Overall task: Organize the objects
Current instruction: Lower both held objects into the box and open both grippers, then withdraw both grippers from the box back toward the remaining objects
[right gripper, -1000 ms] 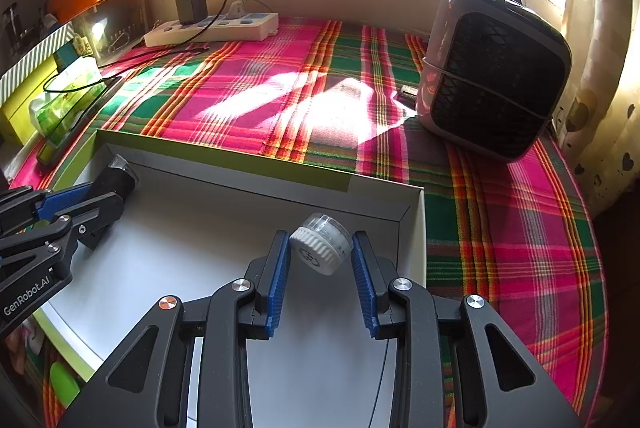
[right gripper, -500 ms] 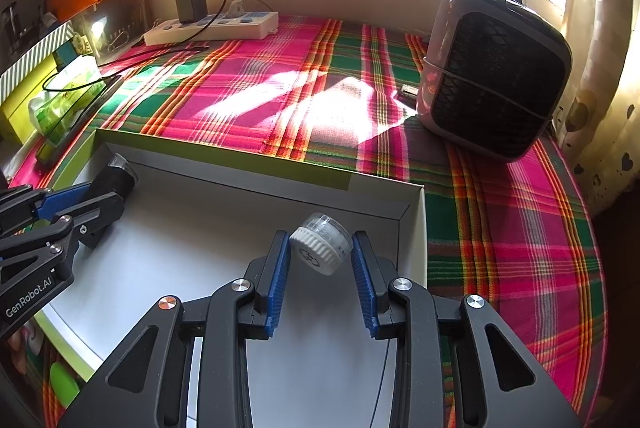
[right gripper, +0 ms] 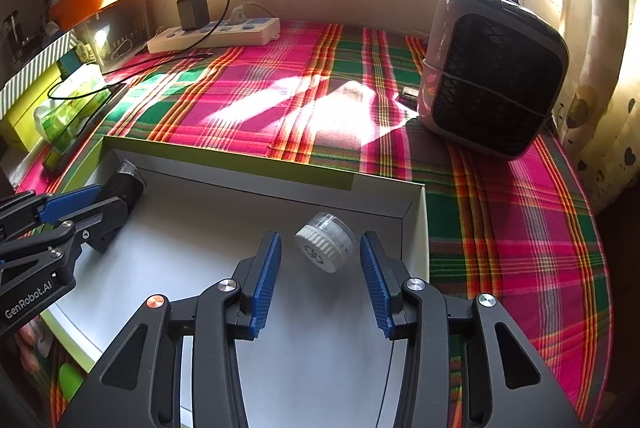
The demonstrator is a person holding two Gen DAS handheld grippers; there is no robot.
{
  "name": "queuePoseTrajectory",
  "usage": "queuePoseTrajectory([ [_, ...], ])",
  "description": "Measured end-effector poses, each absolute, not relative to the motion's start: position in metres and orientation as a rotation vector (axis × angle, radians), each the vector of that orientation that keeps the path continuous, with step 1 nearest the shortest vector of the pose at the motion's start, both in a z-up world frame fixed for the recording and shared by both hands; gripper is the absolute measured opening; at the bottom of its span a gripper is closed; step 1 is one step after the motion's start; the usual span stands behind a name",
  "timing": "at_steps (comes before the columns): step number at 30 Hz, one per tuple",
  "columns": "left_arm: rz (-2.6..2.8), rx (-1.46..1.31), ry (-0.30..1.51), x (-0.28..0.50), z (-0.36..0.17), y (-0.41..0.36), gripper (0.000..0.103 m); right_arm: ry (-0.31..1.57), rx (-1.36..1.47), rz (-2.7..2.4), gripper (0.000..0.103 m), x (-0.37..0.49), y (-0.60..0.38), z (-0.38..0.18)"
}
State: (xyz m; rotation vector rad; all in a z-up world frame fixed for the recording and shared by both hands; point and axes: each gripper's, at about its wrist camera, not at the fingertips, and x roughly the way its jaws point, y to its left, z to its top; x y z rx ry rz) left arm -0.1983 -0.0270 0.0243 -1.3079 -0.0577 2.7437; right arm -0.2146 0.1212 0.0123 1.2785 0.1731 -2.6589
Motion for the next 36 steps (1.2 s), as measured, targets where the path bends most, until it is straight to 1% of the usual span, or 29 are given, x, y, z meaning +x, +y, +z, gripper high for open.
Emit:
queuePoseTrajectory([
  [12,2.759,-1.285,-0.076,-0.181,0.03,-0.029,0.032,0.133,1.251,-2.683,0.044,-0.201,0.126,0.021],
  [24,2.789,-1.224,-0.064,-0.148,0.042,-0.028,0.032,0.072,1.184,-2.7,0.044,-0.164,0.132,0.034],
  [27,2.814,-1.179,-0.037,-0.137,0.046,-0.027,0.032,0.062,1.168,-2.701,0.044,-0.153,0.132,0.036],
  [36,2.798,-1.163,-0.063,-0.114,0.049,-0.028,0.032,0.05,1.148,-2.701,0.044,-0.129,0.13,0.037],
])
